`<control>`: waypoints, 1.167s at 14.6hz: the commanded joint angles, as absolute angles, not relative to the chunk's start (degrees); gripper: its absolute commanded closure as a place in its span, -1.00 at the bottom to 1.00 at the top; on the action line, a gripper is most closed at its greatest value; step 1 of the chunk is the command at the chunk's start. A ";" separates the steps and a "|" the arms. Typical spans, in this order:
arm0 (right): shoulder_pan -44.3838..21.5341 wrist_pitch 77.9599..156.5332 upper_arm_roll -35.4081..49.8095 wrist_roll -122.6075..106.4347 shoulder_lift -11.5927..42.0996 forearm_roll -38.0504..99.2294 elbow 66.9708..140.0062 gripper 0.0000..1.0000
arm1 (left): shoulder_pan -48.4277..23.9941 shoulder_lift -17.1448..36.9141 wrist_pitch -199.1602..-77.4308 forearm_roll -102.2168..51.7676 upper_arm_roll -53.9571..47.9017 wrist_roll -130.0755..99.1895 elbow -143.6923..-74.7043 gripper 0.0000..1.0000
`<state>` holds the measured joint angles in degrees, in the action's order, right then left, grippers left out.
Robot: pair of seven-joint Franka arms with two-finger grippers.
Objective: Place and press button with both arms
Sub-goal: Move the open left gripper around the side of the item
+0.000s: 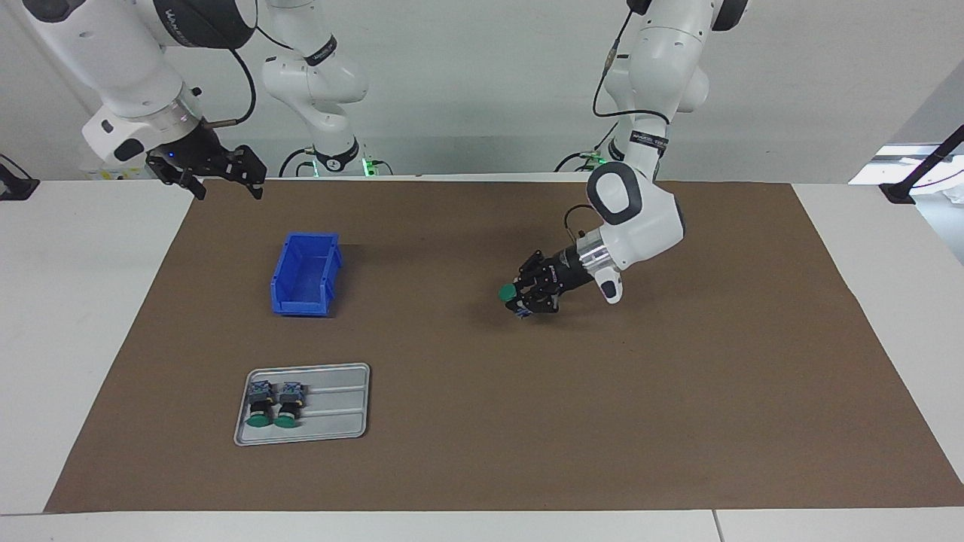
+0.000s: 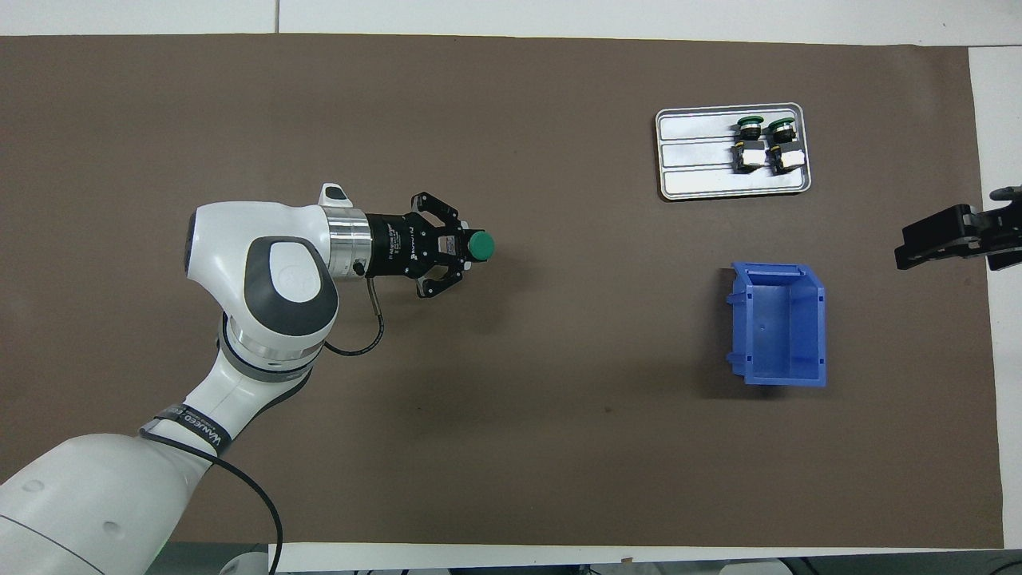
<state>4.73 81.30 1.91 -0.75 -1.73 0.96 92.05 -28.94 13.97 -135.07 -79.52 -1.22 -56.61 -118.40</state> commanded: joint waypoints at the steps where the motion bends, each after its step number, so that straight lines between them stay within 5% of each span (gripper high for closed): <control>1: 5.01 81.74 2.20 -2.20 -3.25 0.97 93.87 -0.98 | -27.16 11.78 -132.02 -84.63 -1.49 -50.73 -122.07 0.71; 5: 5.01 81.65 2.20 -2.29 -3.25 0.97 93.87 -0.98 | -25.58 9.32 -125.89 -97.02 -1.49 -34.47 -128.40 0.73; 17: 5.01 81.47 2.29 -2.29 -3.25 1.05 93.87 -0.98 | -21.71 12.39 -118.30 -105.99 -1.49 -33.32 -133.33 0.73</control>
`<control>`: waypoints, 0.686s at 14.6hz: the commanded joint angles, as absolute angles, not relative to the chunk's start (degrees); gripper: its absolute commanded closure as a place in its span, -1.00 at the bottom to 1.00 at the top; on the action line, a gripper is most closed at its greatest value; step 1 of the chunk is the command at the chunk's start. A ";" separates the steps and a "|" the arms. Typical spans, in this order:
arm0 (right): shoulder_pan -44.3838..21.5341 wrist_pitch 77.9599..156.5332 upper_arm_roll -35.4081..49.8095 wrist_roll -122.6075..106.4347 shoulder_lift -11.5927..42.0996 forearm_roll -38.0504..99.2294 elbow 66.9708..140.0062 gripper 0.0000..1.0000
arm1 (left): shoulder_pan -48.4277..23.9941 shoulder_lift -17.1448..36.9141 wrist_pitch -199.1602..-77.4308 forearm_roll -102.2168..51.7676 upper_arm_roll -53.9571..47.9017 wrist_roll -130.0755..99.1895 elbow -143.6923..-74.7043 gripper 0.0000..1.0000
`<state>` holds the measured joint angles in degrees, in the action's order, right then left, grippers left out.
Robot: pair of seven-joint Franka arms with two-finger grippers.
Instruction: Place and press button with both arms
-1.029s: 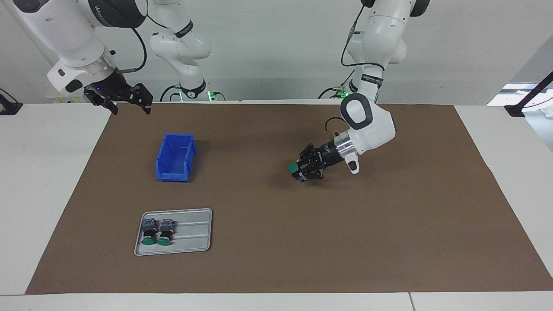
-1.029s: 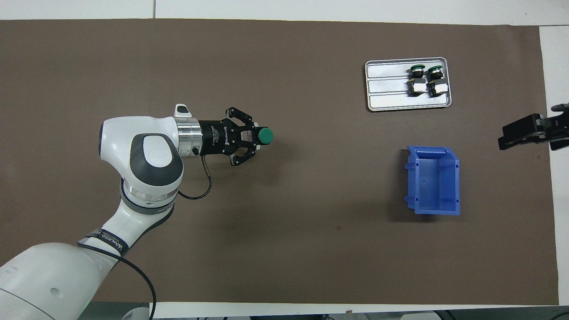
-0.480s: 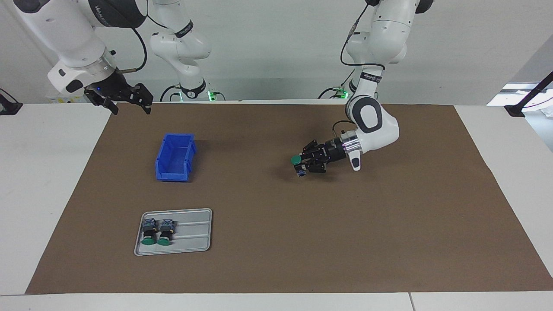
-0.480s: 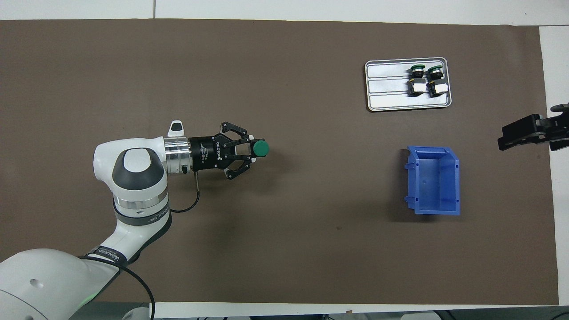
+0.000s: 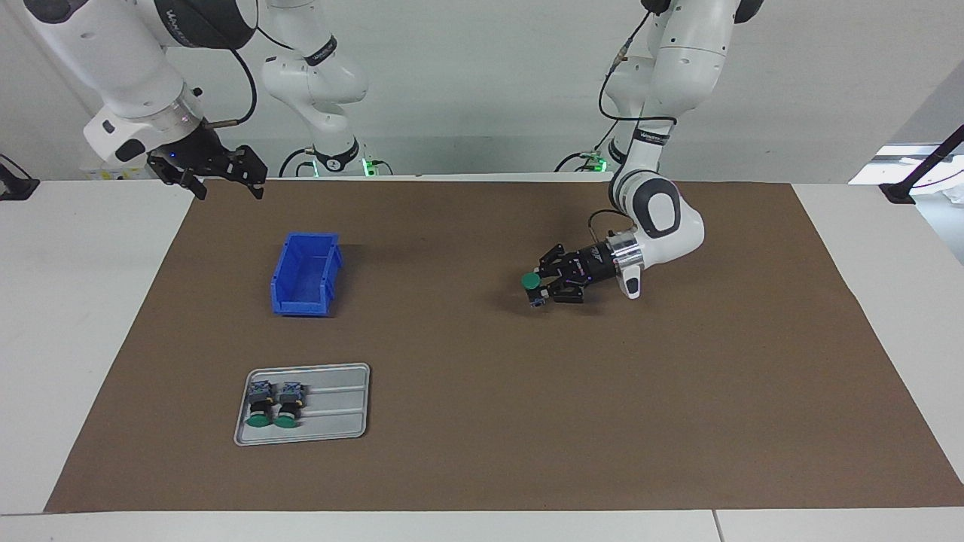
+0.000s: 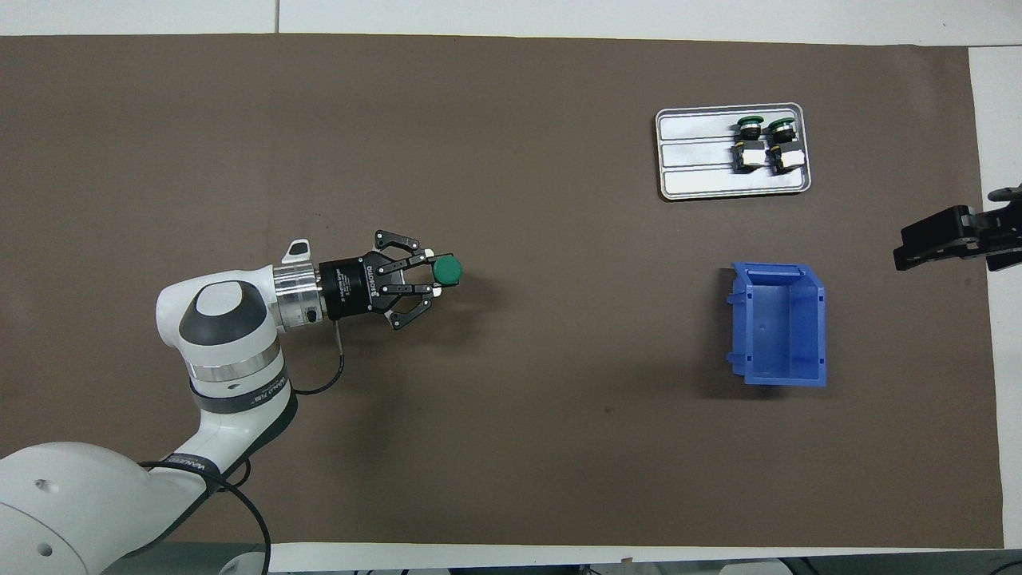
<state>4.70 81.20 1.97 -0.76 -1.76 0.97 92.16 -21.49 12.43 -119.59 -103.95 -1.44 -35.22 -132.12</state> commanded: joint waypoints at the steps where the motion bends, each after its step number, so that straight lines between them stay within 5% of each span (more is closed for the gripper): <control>1: 4.92 81.56 2.20 -2.29 -3.25 1.05 93.87 -0.98 | -21.71 12.83 -117.95 -106.26 -1.49 -32.44 -133.50 0.72; 7: 4.92 81.56 2.29 -2.29 -3.25 1.05 93.87 -0.98 | -22.06 14.50 -117.51 -109.51 -1.49 -25.41 -135.35 0.67; 10: 4.92 81.56 2.29 -2.29 -3.25 1.14 93.87 -0.98 | -22.15 14.50 -117.95 -109.60 -1.49 -25.31 -135.70 0.45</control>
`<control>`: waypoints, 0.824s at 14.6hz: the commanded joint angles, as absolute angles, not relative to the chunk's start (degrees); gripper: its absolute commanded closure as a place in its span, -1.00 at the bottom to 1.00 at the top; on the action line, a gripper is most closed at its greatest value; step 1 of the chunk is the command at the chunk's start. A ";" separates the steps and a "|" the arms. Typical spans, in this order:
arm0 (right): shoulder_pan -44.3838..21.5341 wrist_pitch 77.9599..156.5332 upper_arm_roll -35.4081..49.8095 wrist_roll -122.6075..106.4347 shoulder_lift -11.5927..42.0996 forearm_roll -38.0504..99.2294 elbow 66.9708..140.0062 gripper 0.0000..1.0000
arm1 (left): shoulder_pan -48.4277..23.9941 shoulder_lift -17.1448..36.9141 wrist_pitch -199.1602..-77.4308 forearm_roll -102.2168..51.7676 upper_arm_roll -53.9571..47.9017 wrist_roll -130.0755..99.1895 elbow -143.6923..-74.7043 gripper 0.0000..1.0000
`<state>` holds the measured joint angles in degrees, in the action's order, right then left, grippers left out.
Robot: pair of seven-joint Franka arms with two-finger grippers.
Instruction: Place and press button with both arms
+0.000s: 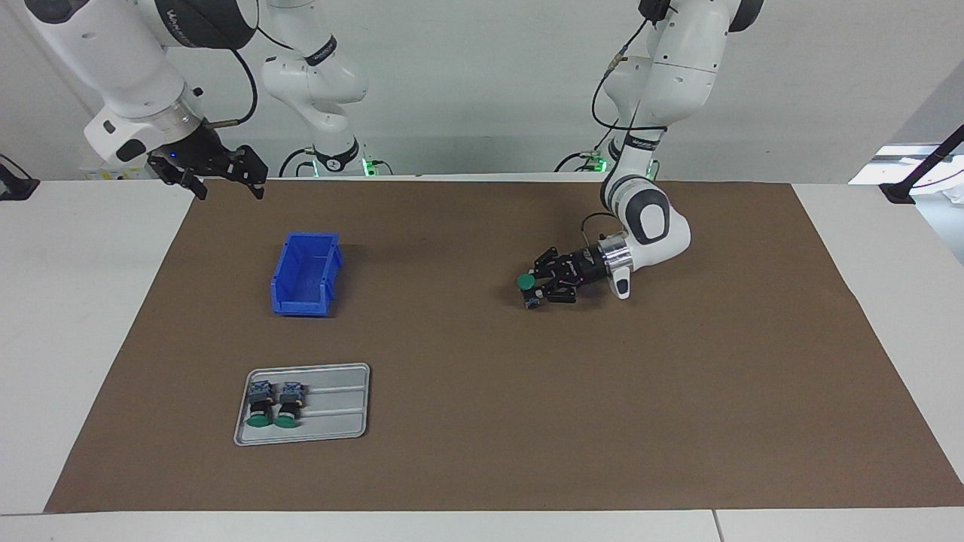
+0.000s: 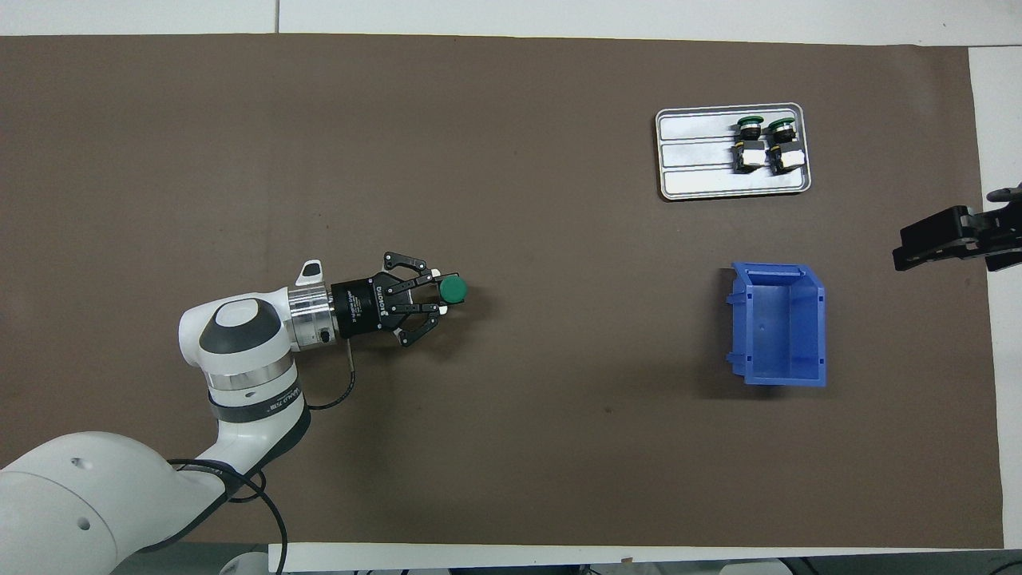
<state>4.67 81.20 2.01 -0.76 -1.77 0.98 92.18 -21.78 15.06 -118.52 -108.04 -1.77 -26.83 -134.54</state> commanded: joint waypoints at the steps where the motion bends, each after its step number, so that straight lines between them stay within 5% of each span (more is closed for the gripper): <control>1: 4.92 81.56 2.29 -2.29 -3.25 1.14 93.87 -0.98 | -22.15 14.50 -118.04 -109.60 -1.49 -25.31 -135.79 0.36; 4: 4.92 81.56 2.29 -2.29 -3.25 1.14 93.87 -0.98 | -22.15 14.41 -118.21 -109.60 -1.49 -24.96 -136.49 0.06; 10: 4.92 81.48 2.37 -2.29 -3.25 1.23 93.87 -0.98 | -22.15 14.06 -119.18 -109.60 -1.49 -25.13 -136.67 -0.21; 12: 4.92 81.56 2.37 -2.29 -3.25 1.23 93.87 -0.98 | -22.24 13.54 -120.75 -109.60 -1.49 -25.31 -136.76 -0.58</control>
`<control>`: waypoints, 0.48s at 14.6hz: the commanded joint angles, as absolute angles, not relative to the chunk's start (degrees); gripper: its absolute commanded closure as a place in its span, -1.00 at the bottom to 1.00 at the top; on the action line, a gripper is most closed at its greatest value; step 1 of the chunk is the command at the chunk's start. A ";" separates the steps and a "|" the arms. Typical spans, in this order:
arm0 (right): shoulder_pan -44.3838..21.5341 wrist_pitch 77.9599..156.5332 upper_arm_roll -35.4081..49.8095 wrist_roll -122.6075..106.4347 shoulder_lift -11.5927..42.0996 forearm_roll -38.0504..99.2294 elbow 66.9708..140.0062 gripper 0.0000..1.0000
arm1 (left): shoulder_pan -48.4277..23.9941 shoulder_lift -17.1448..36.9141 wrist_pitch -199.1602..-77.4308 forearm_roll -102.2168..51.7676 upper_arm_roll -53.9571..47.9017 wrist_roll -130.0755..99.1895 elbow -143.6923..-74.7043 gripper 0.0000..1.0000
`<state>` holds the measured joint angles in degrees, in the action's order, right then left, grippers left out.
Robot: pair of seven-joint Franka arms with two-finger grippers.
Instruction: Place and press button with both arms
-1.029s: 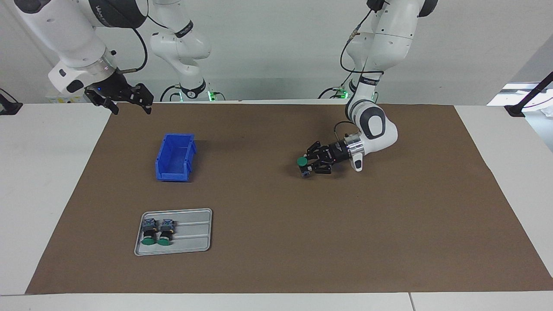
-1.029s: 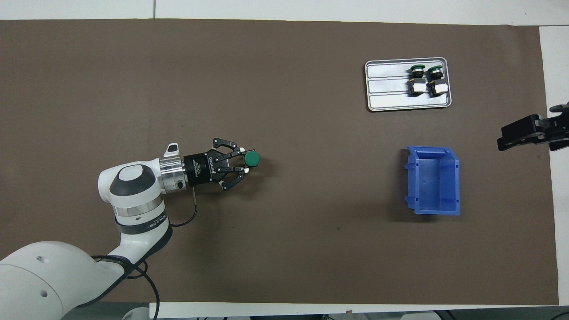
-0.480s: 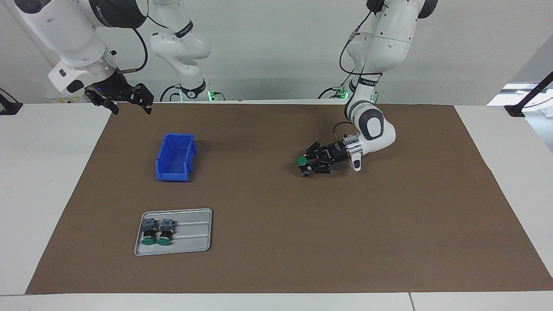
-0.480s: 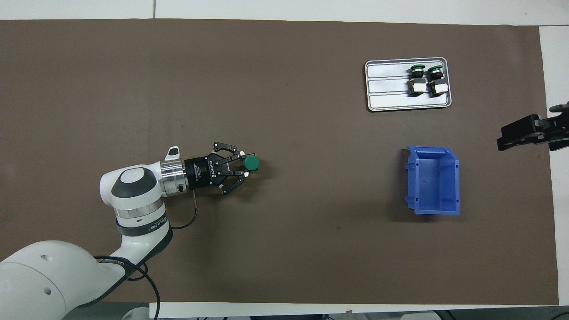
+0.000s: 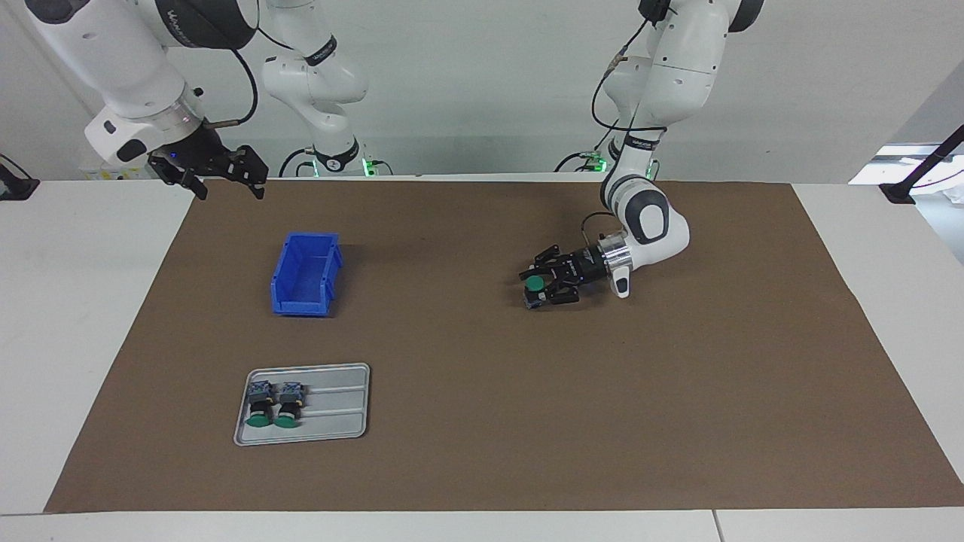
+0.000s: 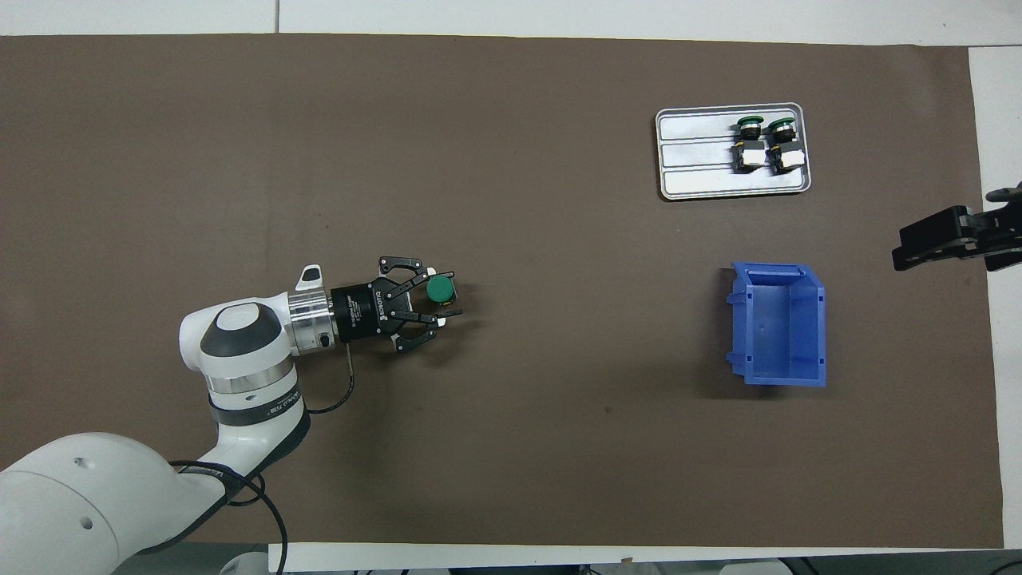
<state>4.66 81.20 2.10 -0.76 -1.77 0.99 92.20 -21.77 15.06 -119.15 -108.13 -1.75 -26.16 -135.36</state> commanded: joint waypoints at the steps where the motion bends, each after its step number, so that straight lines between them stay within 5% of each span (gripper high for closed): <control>1: 4.92 81.56 2.37 -2.29 -3.25 1.23 93.87 -0.98 | -22.24 12.84 -121.11 -109.60 -1.49 -25.57 -136.84 -0.80; 7: 4.92 81.30 2.37 -2.11 -3.34 1.23 93.87 -0.98 | -24.34 8.44 -129.10 -108.99 -1.32 -28.30 -137.64 -1.00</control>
<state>4.66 81.16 2.19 -0.76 -1.78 0.99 92.21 -22.70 12.08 -125.61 -108.17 -1.75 -27.06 -135.44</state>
